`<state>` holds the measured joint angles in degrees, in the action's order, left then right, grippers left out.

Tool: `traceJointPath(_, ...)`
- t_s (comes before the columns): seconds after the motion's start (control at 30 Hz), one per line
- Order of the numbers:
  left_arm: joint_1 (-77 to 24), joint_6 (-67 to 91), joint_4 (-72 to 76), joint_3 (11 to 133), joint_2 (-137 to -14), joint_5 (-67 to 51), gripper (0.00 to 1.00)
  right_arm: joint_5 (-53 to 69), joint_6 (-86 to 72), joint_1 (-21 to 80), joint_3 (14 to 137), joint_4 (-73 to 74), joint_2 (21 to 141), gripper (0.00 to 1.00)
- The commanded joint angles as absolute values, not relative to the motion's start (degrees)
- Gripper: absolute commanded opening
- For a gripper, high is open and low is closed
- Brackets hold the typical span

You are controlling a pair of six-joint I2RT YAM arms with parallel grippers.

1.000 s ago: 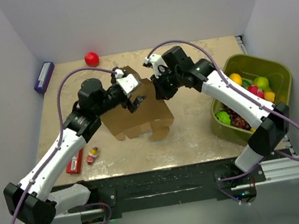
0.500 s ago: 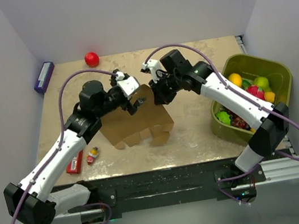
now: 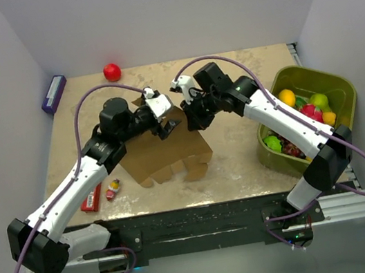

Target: Fold the paper box

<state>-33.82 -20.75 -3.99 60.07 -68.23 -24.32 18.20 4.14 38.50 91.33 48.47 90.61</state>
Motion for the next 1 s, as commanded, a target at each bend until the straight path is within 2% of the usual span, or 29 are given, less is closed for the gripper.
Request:
traceJointPath(0.0,-34.01,-19.25,-1.76,60.20,-69.26,-27.07,0.80,20.04,5.10,38.94,92.20,48.17,90.35,0.00)
traceJointPath(0.1,-33.93,-18.72,-2.37,60.73,-70.40,-28.39,0.76,20.04,5.10,39.11,91.50,47.64,90.35,0.00)
traceJointPath(0.23,-34.01,-18.37,-2.46,60.82,-71.37,-29.62,0.59,19.95,5.10,39.02,91.32,47.37,90.27,0.00)
traceJointPath(0.43,-34.01,-18.19,-1.93,60.47,-71.46,-29.62,0.40,19.86,4.92,38.94,90.79,46.85,90.35,0.00)
traceJointPath(0.6,-34.10,-17.93,-1.58,60.12,-71.28,-29.18,0.33,19.86,4.83,39.02,90.88,46.85,90.44,0.00)
traceJointPath(0.7,-34.19,-17.93,-1.23,59.85,-71.19,-28.92,0.24,19.60,4.83,39.02,90.88,46.76,90.44,0.00)
traceJointPath(0.73,-34.45,-18.02,-1.06,59.68,-71.19,-28.65,0.16,19.43,4.75,39.02,90.88,46.67,90.53,0.00)
traceJointPath(0.83,-34.89,-18.19,-0.88,59.33,-71.37,-27.95,0.03,18.99,4.31,39.02,90.97,46.58,90.70,0.00)
traceJointPath(0.97,-35.42,-18.46,-0.88,58.98,-71.81,-24.98,0.00,17.76,2.21,38.94,90.88,45.44,90.62,0.00)
